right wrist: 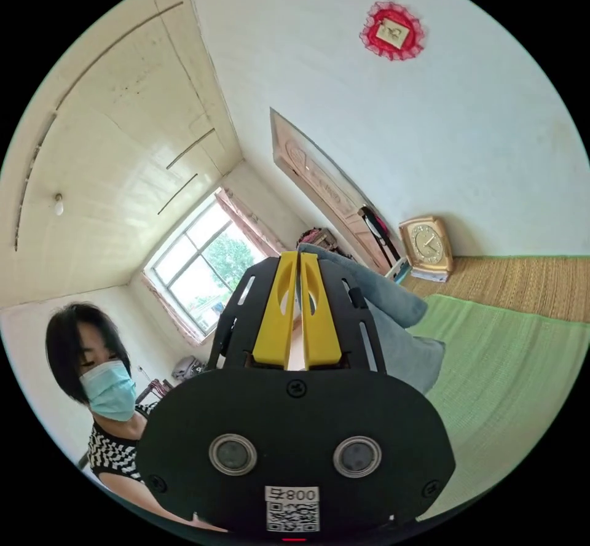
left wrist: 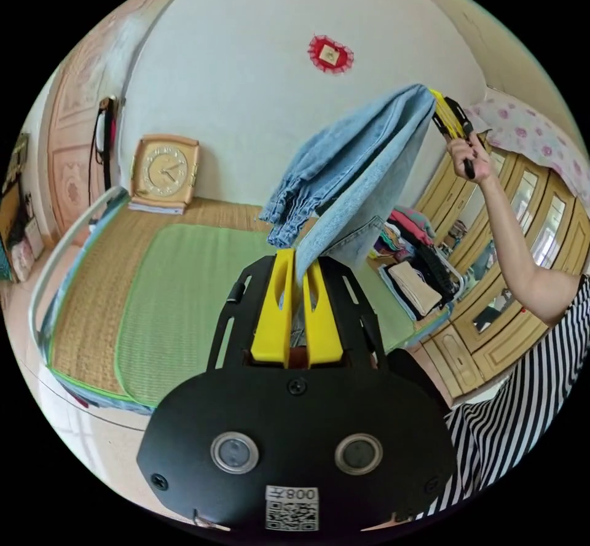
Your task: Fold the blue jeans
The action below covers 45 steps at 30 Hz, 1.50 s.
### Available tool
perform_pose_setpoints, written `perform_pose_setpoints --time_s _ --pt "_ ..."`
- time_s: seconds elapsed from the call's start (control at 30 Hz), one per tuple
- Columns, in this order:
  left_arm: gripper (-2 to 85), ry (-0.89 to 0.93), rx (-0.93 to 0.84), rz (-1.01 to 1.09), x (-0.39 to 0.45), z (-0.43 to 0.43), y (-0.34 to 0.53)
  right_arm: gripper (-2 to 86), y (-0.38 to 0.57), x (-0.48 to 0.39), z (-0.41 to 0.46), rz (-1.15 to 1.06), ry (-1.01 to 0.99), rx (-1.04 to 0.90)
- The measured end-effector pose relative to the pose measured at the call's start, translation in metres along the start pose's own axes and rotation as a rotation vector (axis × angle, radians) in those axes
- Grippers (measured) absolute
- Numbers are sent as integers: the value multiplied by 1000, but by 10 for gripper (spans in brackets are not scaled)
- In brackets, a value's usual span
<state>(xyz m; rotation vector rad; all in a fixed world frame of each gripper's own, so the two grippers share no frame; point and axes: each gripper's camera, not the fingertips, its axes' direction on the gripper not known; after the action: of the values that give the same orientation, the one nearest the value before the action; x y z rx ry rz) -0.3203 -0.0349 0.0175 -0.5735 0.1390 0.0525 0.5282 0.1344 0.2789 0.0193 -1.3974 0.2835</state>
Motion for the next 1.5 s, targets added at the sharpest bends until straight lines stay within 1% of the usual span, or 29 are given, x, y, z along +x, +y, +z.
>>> perform_pose_setpoints --time_s 0.07,0.17,0.23,0.27,0.3,0.33,0.37,0.4,0.43,0.47,0.53,0.57,0.63,0.67,0.73,0.77,0.83,0.87,0.93,1.03,1.1,1.27,1.33,1.4,1.47,1.5 --pt "3 -34 -6 80 5 -16 -10 2 11 8 -11 -8 25 27" --pt "2 -4 -108 192 23 -14 -6 2 65 44 -46 98 167 62" --pt "1 23 -299 235 36 21 22 3 140 92 -70 306 350 17" --pt "1 24 -361 241 38 33 33 3 162 106 -77 375 398 1" --pt "1 24 -496 233 38 62 56 2 208 130 -93 519 510 4" --pt "1 17 -640 182 32 90 81 2 254 148 -111 674 587 41" --pt "1 16 -702 160 30 101 92 2 274 154 -118 734 590 62" --pt "1 65 -799 115 25 117 110 3 308 160 -126 824 578 115" --pt "1 95 -812 57 21 120 116 4 329 158 -124 854 583 149" --pt "1 92 -800 40 20 119 116 5 334 157 -118 854 588 140" --pt "1 82 -778 8 14 111 109 10 331 159 -79 815 652 7" --pt "1 86 -782 4 12 110 107 12 327 161 -67 794 664 -25" --pt "1 97 -796 -16 5 106 103 35 303 181 -13 721 695 -153" --pt "1 98 -796 -21 4 105 102 45 296 187 0 706 709 -185" --pt "1 86 -788 -29 2 99 101 70 264 209 63 600 764 -334" --pt "1 82 -787 -31 2 98 101 73 256 214 79 568 792 -373" --pt "1 76 -789 -47 -1 95 101 85 224 232 143 436 891 -526" --pt "1 74 -786 -48 -2 94 101 88 217 236 158 402 918 -557" --pt "1 70 -780 -49 -5 89 98 99 194 251 215 268 1034 -678" --pt "1 71 -780 -51 -8 83 94 109 176 269 271 138 1115 -771" --pt "1 73 -782 -55 -11 80 92 110 169 283 298 91 1147 -815" --pt "1 83 -795 -64 -19 72 86 116 174 329 343 103 1190 -938" --pt "1 94 -798 -78 -23 68 84 115 185 351 354 129 1214 -1018" --pt "1 101 -797 -84 -26 65 83 113 192 362 355 150 1213 -1038" --pt "1 107 -796 -88 -29 61 80 102 193 366 350 181 1192 -1007" --pt "1 112 -800 -93 -31 59 78 74 193 368 342 195 1188 -977"
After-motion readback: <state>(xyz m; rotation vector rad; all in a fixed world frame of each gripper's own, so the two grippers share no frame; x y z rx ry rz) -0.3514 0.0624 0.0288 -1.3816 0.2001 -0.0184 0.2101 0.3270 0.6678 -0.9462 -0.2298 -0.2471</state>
